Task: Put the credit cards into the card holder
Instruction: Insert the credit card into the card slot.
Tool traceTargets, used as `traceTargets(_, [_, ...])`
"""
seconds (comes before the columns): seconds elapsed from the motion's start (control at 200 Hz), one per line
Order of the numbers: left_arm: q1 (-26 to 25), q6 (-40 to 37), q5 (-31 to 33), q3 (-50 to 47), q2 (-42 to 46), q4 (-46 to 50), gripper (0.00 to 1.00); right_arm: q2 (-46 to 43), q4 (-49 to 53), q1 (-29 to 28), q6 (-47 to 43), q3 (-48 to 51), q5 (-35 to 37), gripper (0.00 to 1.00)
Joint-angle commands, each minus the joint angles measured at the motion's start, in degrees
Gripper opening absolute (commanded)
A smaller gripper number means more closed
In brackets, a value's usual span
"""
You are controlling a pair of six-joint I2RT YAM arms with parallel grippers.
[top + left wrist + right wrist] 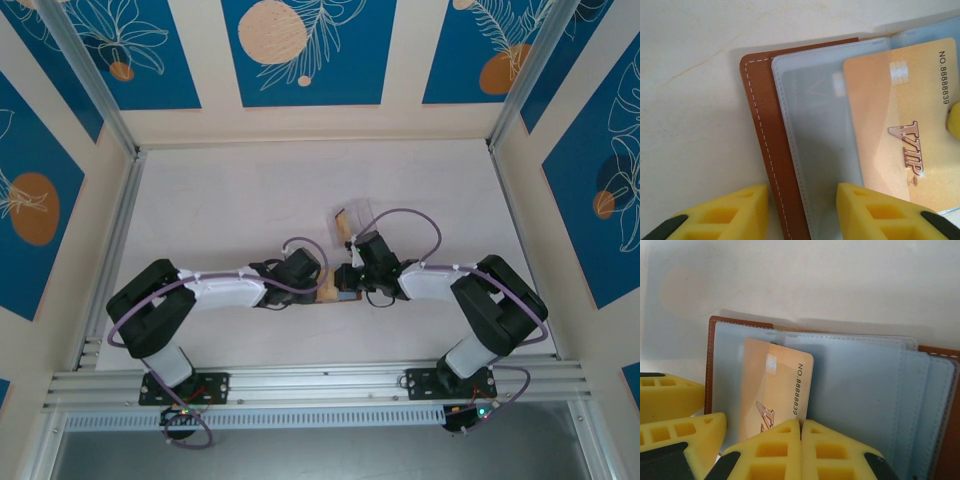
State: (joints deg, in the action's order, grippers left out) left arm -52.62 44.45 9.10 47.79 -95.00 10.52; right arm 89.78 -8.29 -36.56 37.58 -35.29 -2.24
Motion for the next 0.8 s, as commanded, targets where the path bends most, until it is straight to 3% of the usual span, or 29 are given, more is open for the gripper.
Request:
traceTargets(0.0, [-0.9,-0.1,-3.3,-0.9,-3.6,2.4,0.39,1.4,2.8,-1.9,-0.3,-0.4,-2.2,0.0])
traceTargets(0.46, [-1.9,-0.3,-4.5,-0.9,-2.8,0.8,0.4,7.5,-6.6,-4.5,7.7,0.5,-6.0,0.0])
traceTargets(0.795, [2.2,-0.2,-5.6,-5.6,8.9,0.2,0.41,7.4,-3.4,-3.2,5.9,0.0,-5.1,0.0])
